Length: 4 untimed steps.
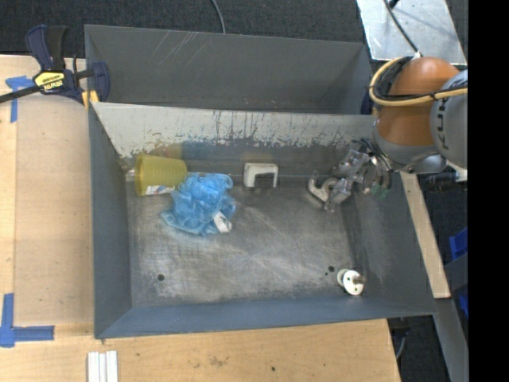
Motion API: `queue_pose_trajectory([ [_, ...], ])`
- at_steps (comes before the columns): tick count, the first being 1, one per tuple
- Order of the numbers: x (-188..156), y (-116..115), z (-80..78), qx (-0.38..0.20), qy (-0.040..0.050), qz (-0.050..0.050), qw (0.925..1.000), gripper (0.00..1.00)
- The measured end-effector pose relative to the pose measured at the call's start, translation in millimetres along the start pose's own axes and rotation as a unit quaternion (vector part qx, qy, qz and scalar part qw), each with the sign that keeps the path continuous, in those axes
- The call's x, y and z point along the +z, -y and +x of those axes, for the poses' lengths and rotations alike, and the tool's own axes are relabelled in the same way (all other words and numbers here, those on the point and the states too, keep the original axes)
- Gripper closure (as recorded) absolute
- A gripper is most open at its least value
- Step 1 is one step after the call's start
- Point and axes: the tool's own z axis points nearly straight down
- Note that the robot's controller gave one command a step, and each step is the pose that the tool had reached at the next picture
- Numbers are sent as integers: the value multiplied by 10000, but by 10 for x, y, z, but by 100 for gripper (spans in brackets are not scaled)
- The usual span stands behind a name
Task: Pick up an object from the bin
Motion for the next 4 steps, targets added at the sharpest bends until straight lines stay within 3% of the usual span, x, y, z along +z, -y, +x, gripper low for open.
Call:
queue_pose_trajectory([
  [3,-67,-10,-10,-30,-13,10,10000,100],
  [4,-798,0,-47,-36,31,0,10000,100],
])
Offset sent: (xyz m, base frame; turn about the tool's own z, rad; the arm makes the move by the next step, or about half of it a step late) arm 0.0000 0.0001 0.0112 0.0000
